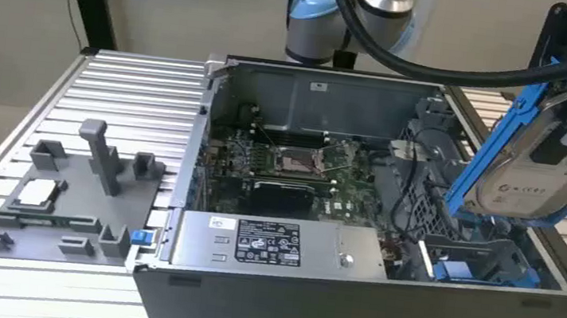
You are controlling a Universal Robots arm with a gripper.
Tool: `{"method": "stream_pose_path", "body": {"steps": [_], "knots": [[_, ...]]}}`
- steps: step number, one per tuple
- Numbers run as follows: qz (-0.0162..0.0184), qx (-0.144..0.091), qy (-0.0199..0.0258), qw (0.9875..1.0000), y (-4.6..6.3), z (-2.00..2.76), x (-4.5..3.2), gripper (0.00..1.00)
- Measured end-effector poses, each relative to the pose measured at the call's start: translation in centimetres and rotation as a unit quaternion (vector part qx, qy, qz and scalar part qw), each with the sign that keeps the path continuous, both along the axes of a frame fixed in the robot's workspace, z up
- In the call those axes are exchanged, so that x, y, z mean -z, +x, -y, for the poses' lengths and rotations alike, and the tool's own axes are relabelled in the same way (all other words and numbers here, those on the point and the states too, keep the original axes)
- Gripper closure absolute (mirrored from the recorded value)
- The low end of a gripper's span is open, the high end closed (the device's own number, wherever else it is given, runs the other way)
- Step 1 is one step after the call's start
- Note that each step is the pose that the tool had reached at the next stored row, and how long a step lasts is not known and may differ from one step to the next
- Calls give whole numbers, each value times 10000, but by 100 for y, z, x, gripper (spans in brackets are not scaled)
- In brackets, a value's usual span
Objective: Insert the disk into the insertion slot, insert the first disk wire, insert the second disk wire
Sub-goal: 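Insert the disk into the insertion slot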
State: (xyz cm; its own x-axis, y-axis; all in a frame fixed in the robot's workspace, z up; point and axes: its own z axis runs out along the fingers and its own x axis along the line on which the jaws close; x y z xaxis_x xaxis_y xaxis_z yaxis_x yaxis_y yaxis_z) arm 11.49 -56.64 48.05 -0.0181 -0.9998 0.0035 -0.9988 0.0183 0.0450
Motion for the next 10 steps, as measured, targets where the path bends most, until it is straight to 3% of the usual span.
{"method": "stream_pose_path", "body": {"steps": [10], "knots": [[-2, 0, 0, 10000, 0, 0, 0, 100]]}}
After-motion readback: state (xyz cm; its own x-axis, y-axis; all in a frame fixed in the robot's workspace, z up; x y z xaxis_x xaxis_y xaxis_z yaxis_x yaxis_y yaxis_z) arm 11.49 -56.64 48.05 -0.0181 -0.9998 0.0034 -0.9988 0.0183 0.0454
